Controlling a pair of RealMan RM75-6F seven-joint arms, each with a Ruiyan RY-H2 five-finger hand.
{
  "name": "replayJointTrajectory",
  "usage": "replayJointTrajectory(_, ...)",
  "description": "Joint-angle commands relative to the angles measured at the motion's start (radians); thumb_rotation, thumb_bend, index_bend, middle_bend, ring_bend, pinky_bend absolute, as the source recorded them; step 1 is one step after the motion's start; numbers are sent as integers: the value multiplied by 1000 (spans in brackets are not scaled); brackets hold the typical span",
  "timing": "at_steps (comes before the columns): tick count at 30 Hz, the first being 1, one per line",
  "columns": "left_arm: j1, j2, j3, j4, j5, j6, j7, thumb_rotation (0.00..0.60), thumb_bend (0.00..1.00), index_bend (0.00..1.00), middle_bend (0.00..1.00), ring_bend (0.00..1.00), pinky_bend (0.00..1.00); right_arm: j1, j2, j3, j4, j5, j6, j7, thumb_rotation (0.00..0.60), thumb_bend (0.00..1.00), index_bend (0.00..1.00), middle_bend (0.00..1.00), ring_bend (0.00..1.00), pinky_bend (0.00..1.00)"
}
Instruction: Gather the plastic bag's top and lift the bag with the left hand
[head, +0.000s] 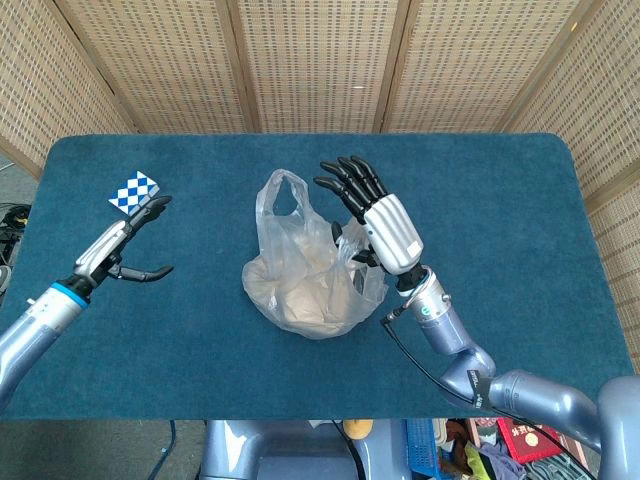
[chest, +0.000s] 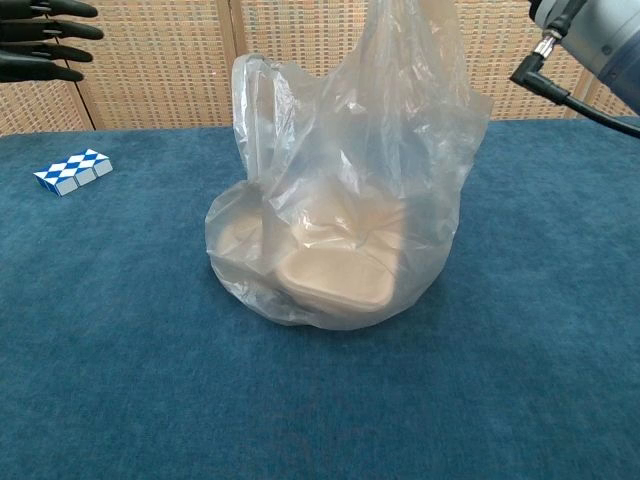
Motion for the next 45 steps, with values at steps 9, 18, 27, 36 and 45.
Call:
replayJointTrajectory(9, -201, -105, 35, 147, 43, -151, -383, 600, 239, 0, 0, 0, 41, 0, 12, -5, -6, -11, 7, 12, 600, 704, 152, 121, 0, 0)
replayJointTrajectory(18, -267, -189, 93, 324, 17, -223, -632, 600, 233, 0, 0, 14, 57, -3, 17, -3, 3, -2, 10, 44, 600, 707, 152, 121, 0, 0)
replayJointTrajectory(27, -404, -299, 156, 470, 85, -265, -809, 566, 183, 25, 19, 67, 89, -3, 26, -8, -24, -13, 17, 34, 600, 708, 152, 121, 0, 0)
replayJointTrajectory(36, -480, -326, 213, 519, 123, -216, -849, 546, 176, 79, 55, 79, 96, -1, 23, -23, -22, -24, 12, 41, 600, 708, 152, 121, 0, 0)
replayJointTrajectory(45, -534, -328, 249, 527, 133, -178, -892, 443, 92, 167, 165, 176, 188, 3, 11, -35, -21, -39, 15, 38, 600, 709, 151, 121, 0, 0)
